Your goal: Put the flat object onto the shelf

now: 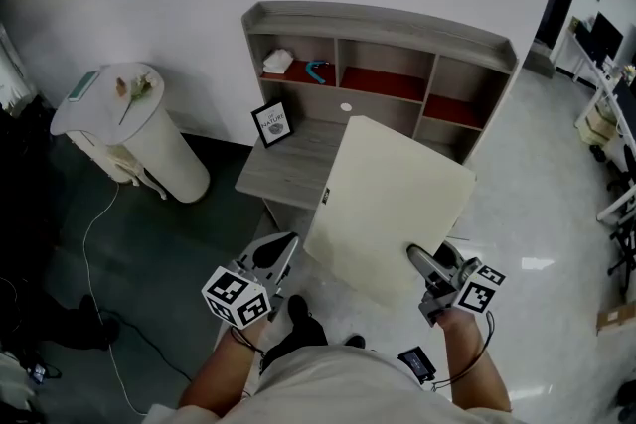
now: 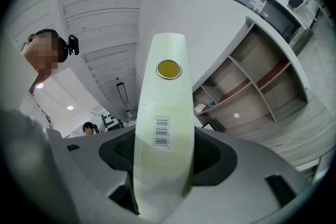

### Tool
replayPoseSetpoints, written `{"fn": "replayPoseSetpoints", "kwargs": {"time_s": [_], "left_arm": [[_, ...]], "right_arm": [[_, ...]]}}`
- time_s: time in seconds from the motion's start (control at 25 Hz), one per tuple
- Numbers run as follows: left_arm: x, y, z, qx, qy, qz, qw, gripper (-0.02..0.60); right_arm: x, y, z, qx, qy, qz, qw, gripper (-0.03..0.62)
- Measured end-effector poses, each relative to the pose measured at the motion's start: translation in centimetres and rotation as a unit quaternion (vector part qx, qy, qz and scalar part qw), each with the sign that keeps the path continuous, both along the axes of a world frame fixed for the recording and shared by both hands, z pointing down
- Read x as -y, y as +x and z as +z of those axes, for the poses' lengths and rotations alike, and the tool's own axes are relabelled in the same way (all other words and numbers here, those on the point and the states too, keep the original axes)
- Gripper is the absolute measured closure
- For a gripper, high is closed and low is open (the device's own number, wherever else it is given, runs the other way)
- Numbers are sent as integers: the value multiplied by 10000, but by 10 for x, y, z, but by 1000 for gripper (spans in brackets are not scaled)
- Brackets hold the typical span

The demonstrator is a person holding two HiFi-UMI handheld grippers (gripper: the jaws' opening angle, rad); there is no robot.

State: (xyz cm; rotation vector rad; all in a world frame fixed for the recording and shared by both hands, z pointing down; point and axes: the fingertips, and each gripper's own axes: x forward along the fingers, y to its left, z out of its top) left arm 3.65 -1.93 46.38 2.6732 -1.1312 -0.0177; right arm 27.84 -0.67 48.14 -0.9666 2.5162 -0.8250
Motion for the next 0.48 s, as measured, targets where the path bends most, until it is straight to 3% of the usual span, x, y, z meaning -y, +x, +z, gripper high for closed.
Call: {"fn": "replayPoseSetpoints", "kwargs": {"time_s": [0.48], "left_arm": [[78,-70,-2,-107,49,78,9999,568]], "right_arm": [[79,-72,-17,-153,148,4,9998,306]]}}
